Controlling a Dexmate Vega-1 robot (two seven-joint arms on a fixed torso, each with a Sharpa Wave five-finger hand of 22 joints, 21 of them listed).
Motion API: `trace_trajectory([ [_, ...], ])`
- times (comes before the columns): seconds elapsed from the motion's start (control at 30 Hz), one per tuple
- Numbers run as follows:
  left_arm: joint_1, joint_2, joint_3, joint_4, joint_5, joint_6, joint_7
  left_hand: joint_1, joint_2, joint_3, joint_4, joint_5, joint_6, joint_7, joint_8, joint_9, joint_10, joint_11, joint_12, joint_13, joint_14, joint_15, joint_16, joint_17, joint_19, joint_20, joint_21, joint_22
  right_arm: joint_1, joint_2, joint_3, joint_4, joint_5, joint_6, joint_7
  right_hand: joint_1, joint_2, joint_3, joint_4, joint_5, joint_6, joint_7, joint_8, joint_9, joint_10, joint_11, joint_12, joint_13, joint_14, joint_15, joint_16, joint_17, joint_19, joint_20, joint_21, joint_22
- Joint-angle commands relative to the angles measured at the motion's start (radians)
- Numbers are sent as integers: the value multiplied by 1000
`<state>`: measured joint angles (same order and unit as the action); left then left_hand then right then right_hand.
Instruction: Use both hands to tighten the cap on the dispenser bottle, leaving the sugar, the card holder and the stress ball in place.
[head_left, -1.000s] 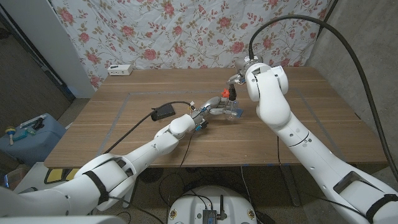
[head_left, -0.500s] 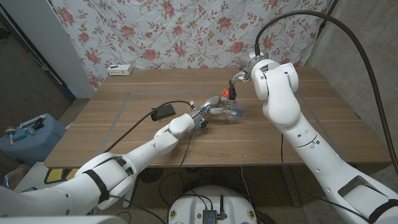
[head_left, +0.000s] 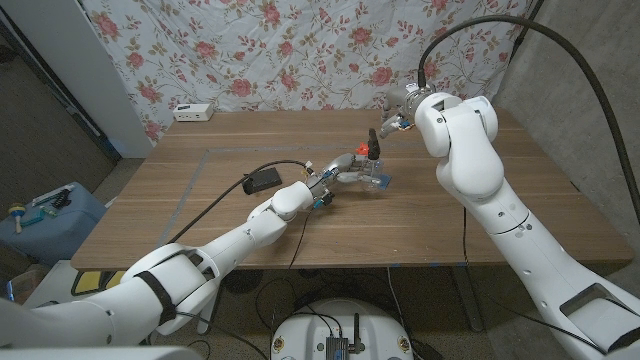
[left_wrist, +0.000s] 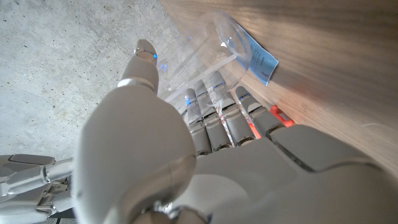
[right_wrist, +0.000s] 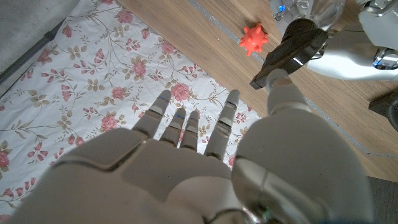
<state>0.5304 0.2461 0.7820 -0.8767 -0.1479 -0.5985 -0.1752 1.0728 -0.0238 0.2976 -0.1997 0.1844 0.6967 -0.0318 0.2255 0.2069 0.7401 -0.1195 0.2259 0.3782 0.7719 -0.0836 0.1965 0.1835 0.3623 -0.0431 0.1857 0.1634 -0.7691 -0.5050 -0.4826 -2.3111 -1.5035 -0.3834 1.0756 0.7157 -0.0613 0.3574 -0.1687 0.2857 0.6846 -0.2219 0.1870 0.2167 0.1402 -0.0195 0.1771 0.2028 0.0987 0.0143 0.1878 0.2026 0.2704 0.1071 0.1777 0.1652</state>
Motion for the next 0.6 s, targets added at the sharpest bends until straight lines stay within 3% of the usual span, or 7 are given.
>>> trace_trajectory([
  [0.03,-4,-2,3,-1,3,10,-1,-42,102,58,48,-2,100,-27,7,2,10,1,1,5,6,-81,7,3,-2,-87,-1,2,-2,-89,26,-8,160,19,-72,30,-5,12,-4,16,-40,1,3,5,-33,-3,-1,4,-22,2,0,6,-12,1,4,3],
  [0.37,-5,-3,5,-1,5,11,-1,-43,102,59,48,-2,100,-25,6,2,10,0,0,6,7,-81,7,3,-3,-87,-1,2,-16,-178,31,-9,283,44,-213,83,-15,26,-11,41,-90,-1,3,5,-69,-20,3,4,-44,8,2,4,-21,0,4,3],
  [0.6,-1,0,6,-12,7,17,3,-44,102,59,49,-2,101,-25,6,2,11,-2,1,6,6,-81,7,3,-3,-87,-1,2,-24,-221,37,-7,357,36,-284,126,-26,36,-11,62,-94,-1,14,7,-94,-32,5,3,-64,11,2,3,-54,-1,-2,2],
])
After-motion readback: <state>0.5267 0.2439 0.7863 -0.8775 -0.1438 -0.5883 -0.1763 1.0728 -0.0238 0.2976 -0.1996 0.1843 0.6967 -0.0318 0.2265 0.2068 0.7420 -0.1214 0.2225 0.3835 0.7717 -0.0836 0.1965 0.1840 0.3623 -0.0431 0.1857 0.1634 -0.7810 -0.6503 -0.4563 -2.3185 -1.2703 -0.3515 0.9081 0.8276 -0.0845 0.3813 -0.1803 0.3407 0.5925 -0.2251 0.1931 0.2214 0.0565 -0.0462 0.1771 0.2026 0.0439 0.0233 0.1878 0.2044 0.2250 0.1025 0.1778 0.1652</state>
